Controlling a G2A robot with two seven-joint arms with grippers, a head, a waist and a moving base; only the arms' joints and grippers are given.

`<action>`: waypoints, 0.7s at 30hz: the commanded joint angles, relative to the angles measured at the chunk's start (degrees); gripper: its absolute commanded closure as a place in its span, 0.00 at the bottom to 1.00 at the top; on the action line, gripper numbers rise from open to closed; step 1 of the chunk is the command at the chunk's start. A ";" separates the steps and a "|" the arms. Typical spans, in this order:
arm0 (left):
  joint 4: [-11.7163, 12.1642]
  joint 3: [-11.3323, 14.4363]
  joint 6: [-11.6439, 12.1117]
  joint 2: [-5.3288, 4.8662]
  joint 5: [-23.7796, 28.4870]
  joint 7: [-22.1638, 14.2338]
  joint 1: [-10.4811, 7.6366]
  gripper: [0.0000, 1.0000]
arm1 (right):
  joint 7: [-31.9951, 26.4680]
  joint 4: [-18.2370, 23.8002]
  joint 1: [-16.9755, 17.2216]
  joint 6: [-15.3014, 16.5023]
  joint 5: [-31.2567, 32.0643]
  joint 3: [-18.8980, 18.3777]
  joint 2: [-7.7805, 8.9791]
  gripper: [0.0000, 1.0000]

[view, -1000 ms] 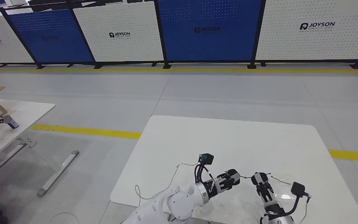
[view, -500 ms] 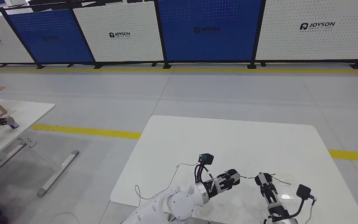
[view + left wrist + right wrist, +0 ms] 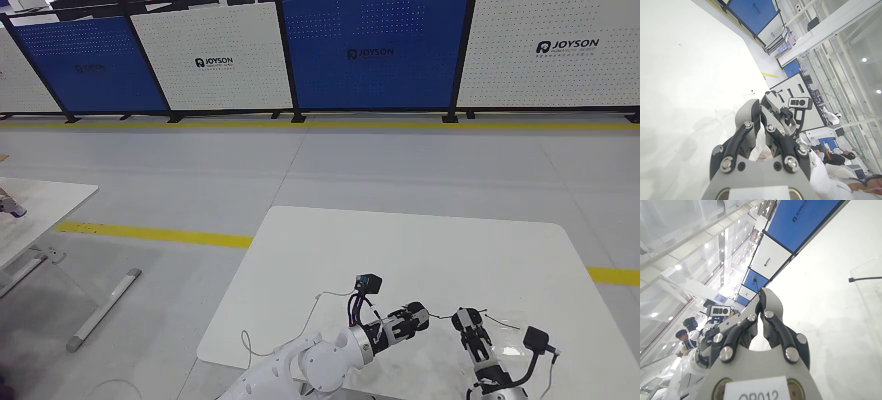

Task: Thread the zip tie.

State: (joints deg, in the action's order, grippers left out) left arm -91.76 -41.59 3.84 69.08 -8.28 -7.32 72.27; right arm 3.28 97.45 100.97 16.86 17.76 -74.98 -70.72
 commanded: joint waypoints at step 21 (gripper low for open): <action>0.00 0.00 0.00 0.00 0.00 0.00 0.00 1.00 | -0.53 0.23 0.01 -0.40 0.17 -0.51 -0.33 1.00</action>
State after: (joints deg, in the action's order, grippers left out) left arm -91.76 -41.59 3.84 69.08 -8.28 -7.32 72.27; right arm 2.89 97.69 101.01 16.57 17.82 -75.53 -71.03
